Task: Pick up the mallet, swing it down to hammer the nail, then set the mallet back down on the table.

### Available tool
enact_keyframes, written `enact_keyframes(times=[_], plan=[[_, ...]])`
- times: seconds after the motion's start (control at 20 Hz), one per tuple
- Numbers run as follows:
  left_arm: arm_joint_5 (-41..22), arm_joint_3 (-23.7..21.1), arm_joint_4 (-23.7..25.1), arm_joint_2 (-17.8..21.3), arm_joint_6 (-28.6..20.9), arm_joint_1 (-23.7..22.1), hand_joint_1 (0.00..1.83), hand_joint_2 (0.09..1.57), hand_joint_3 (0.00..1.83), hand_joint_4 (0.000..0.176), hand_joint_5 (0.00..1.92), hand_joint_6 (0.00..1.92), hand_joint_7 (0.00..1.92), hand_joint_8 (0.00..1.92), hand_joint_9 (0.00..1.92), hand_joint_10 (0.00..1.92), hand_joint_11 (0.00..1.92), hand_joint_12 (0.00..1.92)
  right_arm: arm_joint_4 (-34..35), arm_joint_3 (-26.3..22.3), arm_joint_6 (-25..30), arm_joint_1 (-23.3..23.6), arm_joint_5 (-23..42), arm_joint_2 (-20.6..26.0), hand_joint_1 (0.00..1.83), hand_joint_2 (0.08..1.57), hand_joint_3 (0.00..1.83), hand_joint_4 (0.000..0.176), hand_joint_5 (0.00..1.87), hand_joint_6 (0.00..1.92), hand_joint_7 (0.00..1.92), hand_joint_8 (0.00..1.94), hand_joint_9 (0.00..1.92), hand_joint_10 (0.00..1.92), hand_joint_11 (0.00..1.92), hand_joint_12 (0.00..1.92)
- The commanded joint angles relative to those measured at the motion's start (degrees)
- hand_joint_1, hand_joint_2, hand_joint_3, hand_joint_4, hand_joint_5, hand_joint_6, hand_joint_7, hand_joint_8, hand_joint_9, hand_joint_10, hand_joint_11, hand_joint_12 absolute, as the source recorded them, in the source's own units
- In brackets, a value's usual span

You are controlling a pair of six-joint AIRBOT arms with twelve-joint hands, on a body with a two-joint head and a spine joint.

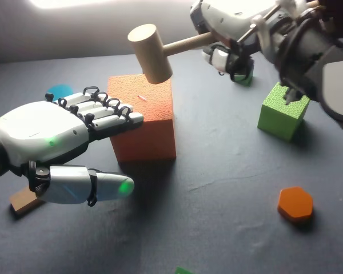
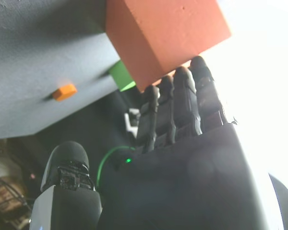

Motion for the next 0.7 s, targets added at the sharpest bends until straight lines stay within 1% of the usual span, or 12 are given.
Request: enact_keyframes(times=[0.0,0.05,0.1,0.15,0.2,0.3,0.45,0.6,0.65], plan=[[-3.1,0.1,-0.4,-0.2,-0.2,0.0,0.00,1.16,0.00,0.000,0.12,0.00,0.14,0.00,0.14,0.00,0.00,0.27,-3.9,-1.2,0.0,0.7,-3.3,1.5,0.89,1.30,0.01,0.000,1.11,1.92,1.49,1.94,1.61,1.92,1.78,1.92],[-3.1,0.1,-0.4,-0.2,-0.2,0.0,0.00,1.17,0.00,0.000,0.15,0.00,0.17,0.00,0.16,0.00,0.00,0.34,-5.5,-2.8,0.0,0.4,-2.8,3.2,0.88,1.31,0.01,0.000,1.10,1.92,1.50,1.94,1.62,1.92,1.78,1.92],[-3.1,0.1,-0.4,-0.2,-0.2,0.0,0.00,1.17,0.00,0.000,0.15,0.00,0.17,0.00,0.16,0.00,0.00,0.34,-8.1,-4.6,0.0,-0.1,-2.3,5.0,0.88,1.31,0.01,0.000,1.10,1.92,1.50,1.94,1.62,1.92,1.78,1.92],[-3.1,0.1,-0.4,-0.2,-0.2,0.1,0.00,1.17,0.00,0.000,0.16,0.00,0.16,0.00,0.15,0.00,0.00,0.31,-10.3,-6.3,0.0,-0.7,-2.3,6.7,0.89,1.31,0.00,0.000,1.06,1.92,1.50,1.94,1.62,1.92,1.78,1.92],[-3.2,0.1,-0.4,-0.2,-0.2,0.1,0.00,1.17,0.00,0.000,0.14,0.00,0.15,0.00,0.12,0.00,0.00,0.25,-11.8,-8.1,-0.1,-1.4,-2.3,8.7,0.88,1.31,0.01,0.000,1.05,1.92,1.50,1.94,1.62,1.92,1.78,1.92],[-3.3,0.1,-0.4,-0.2,-0.2,0.1,0.00,1.18,0.00,0.000,0.15,0.00,0.17,0.00,0.15,0.00,0.00,0.30,-12.2,-10.6,-0.1,-2.3,-2.2,11.6,0.90,1.31,0.00,0.000,1.07,1.92,1.49,1.94,1.61,1.92,1.78,1.92],[-3.4,0.1,-0.4,-0.2,-0.2,0.0,0.00,1.17,0.00,0.000,0.16,0.00,0.18,0.00,0.17,0.00,0.00,0.34,-14.4,-12.9,-0.1,-4.5,-2.2,13.8,0.90,1.31,0.00,0.000,1.09,1.92,1.49,1.94,1.61,1.92,1.77,1.92],[-3.4,0.1,-0.4,-0.2,-0.3,-0.2,0.00,1.17,0.00,0.000,0.15,0.00,0.17,0.00,0.16,0.00,0.00,0.30,-14.9,-14.2,-2.0,-7.2,-2.1,14.1,0.89,1.30,0.00,0.000,1.12,1.92,1.49,1.94,1.61,1.92,1.78,1.92],[-3.4,0.2,-0.4,-0.1,-0.3,-0.4,0.00,1.17,0.00,0.000,0.14,0.00,0.16,0.00,0.15,0.00,0.00,0.27,-14.9,-14.4,-2.0,-7.6,-2.1,14.0,0.90,1.30,0.00,0.000,1.06,1.92,1.47,1.94,1.61,1.92,1.77,1.92]])
